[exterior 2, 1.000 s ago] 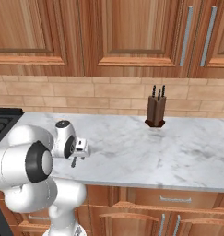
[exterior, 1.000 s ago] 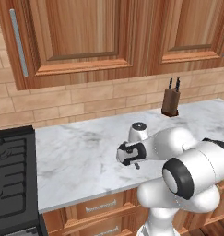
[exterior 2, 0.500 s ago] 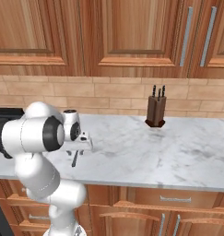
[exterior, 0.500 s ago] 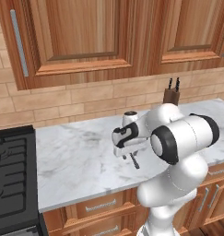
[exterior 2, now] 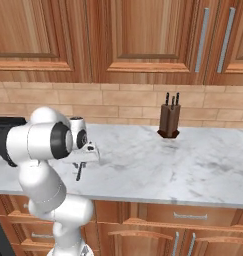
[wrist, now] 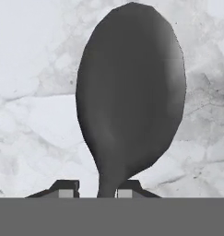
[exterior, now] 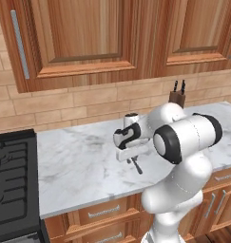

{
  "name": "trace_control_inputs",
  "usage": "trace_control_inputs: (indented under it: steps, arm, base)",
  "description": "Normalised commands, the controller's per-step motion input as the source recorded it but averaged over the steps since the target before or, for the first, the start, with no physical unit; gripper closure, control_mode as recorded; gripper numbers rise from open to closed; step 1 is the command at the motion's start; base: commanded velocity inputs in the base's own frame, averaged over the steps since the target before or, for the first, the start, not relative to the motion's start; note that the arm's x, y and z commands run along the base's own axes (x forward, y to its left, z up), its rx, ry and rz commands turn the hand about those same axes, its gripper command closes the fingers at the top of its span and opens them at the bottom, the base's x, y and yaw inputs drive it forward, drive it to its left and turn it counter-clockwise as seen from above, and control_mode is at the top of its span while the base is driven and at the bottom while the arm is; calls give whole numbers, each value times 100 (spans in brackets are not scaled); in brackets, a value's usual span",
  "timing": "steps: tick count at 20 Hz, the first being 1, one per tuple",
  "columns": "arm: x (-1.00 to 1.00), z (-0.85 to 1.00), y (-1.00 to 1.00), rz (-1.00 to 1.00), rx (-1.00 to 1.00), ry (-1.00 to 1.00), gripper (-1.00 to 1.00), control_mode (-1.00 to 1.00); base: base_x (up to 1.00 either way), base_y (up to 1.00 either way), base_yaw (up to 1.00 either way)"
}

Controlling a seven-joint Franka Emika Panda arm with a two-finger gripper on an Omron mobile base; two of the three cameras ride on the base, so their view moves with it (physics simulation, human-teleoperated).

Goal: Take the fork and place it on the left side of the plate. Then take the spoon and place it on the right side of the plate. Make sure they're directly next to the plate.

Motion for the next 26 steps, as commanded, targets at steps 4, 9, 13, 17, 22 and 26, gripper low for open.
trace_control_inputs:
  steps: [4, 9, 13, 17, 22, 26]
  arm:
    - [-73, -46, -32, 4, 11, -22, 100, -100]
    - [-74, -30, -37, 3, 16, -20, 100, -100]
    - [-62, 2, -25, 0, 15, -10, 100, -100]
    - [-69, 53, -17, 0, 11, -4, 100, -100]
    - [-66, 94, -2, 0, 7, 0, 100, -100]
    - [-76, 95, -1, -1, 7, 0, 100, -100]
  base:
    - [0, 0, 0]
    - [0, 0, 0]
    - [0, 0, 0]
    - [0, 0, 0]
    - [0, 0, 0]
    - [0, 0, 0]
